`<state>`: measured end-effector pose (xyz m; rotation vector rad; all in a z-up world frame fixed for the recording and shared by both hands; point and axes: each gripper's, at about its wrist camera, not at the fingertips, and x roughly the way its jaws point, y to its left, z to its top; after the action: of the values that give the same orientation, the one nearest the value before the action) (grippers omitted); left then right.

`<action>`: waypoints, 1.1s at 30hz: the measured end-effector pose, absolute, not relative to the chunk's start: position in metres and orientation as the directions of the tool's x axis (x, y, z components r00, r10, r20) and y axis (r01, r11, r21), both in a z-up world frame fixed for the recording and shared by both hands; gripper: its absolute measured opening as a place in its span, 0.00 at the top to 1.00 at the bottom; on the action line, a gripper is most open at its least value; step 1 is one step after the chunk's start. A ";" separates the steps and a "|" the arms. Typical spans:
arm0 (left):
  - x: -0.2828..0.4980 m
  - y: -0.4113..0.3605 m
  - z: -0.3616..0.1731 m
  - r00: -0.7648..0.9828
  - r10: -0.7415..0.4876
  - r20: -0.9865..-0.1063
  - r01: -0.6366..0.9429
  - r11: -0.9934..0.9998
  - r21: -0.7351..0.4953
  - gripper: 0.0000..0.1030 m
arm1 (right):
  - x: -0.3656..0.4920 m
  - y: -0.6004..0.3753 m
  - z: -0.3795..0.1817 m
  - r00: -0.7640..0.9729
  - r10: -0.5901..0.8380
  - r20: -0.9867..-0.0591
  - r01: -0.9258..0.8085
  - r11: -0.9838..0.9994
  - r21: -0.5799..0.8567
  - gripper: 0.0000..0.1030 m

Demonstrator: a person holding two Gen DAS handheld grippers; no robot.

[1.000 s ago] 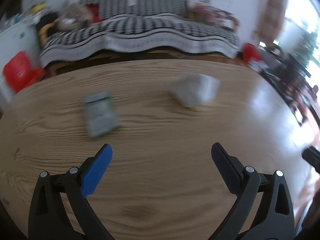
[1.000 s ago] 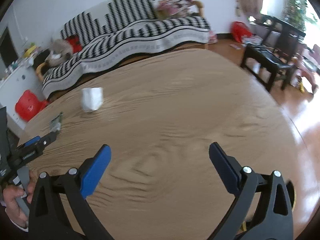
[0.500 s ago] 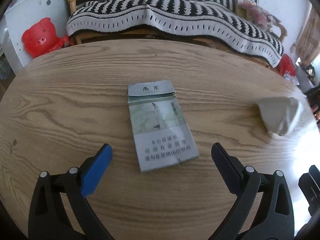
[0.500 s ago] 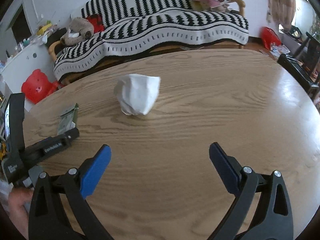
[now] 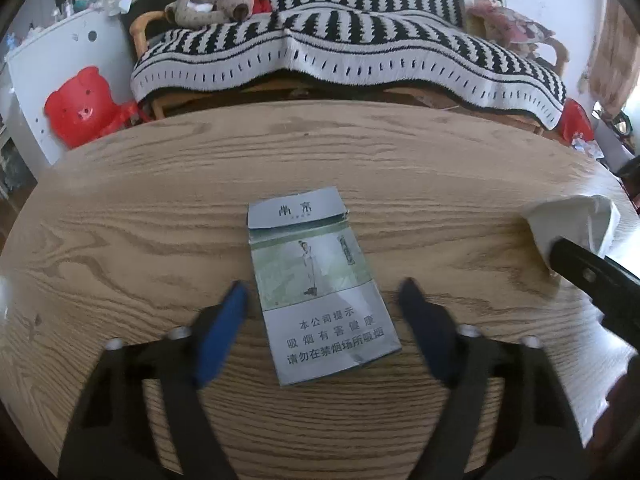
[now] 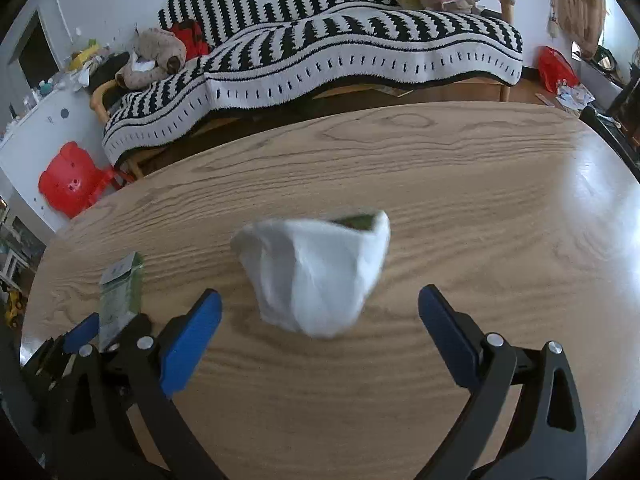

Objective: Collect trash
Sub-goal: 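Grasp the cigarette box with the left tool while the right tool grasps the white paper cup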

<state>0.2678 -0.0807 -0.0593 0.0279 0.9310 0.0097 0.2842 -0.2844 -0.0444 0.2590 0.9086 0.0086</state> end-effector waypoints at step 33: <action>0.178 -0.128 -0.007 0.626 -0.138 -0.768 0.158 0.986 -0.048 0.42 | 0.125 -0.362 0.030 0.706 -0.004 -0.708 0.137 0.982 0.131 0.48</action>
<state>0.1784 -0.1276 -0.0068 0.0254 0.8781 -0.1698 0.1253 -0.3620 0.0301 0.1788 0.7840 -0.0791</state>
